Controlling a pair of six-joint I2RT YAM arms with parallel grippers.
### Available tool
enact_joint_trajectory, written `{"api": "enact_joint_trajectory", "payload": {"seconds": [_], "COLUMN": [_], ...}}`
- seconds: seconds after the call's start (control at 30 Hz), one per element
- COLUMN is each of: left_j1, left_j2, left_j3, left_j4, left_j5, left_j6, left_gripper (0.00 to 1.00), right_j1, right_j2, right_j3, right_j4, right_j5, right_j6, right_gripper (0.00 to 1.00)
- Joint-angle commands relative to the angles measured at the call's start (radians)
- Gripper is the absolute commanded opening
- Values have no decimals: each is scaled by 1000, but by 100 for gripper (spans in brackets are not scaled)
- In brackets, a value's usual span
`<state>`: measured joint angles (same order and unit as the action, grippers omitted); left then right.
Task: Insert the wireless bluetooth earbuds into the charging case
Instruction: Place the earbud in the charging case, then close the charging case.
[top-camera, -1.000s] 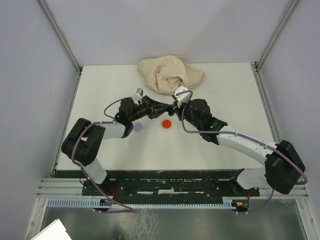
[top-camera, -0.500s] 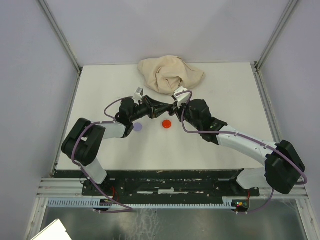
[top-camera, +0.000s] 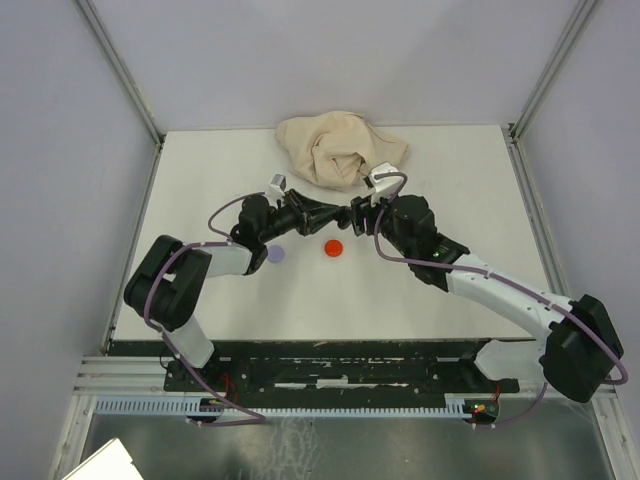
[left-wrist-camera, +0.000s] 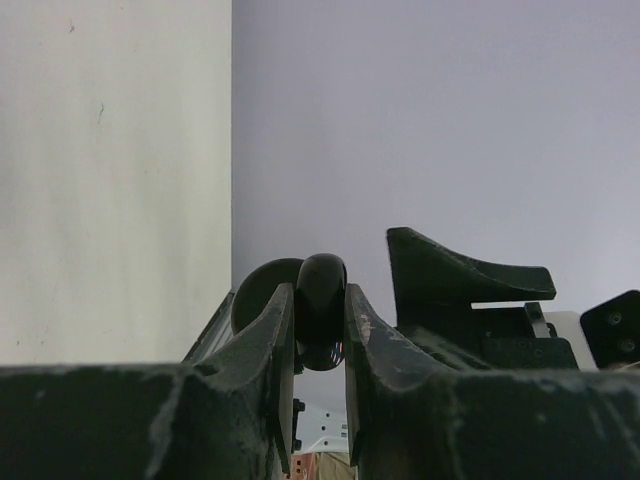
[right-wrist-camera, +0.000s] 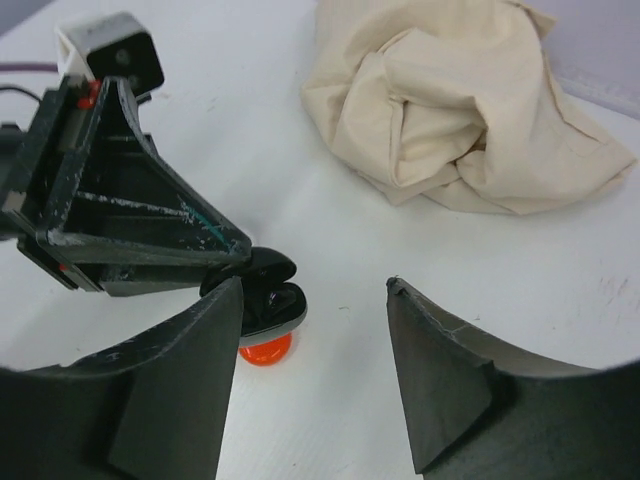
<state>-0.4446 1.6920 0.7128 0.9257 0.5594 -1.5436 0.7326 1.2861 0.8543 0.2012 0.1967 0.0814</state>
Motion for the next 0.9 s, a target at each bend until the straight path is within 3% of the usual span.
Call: {"api": "enact_joint_trajectory", "payload": {"seconds": [0.0, 0.17, 0.27, 0.4, 0.67, 0.87], "left_j1": [1, 16, 28, 23, -25, -61], "left_j2": [7, 15, -6, -68, -166, -168], "left_j3": [37, 27, -13, -64, -96, -77], "left_j4": [64, 69, 72, 20, -98, -144], "left_j5": [-23, -66, -168, -338, -546, -573], "left_j6": [-27, -45, -91, -141, -227, -266], "left_gripper": [3, 3, 3, 3, 3, 3], "right_j1": [-32, -38, -38, -37, 25, 76], "right_j2": [-102, -119, -61, 40, 169, 274], "right_j3": [31, 46, 95, 132, 71, 100], "right_j4": [56, -62, -200, -275, -57, 77], "right_j5": [37, 119, 173, 165, 103, 95], "right_j6": [53, -6, -24, -11, 11, 8], "right_gripper": [70, 77, 90, 90, 89, 89]}}
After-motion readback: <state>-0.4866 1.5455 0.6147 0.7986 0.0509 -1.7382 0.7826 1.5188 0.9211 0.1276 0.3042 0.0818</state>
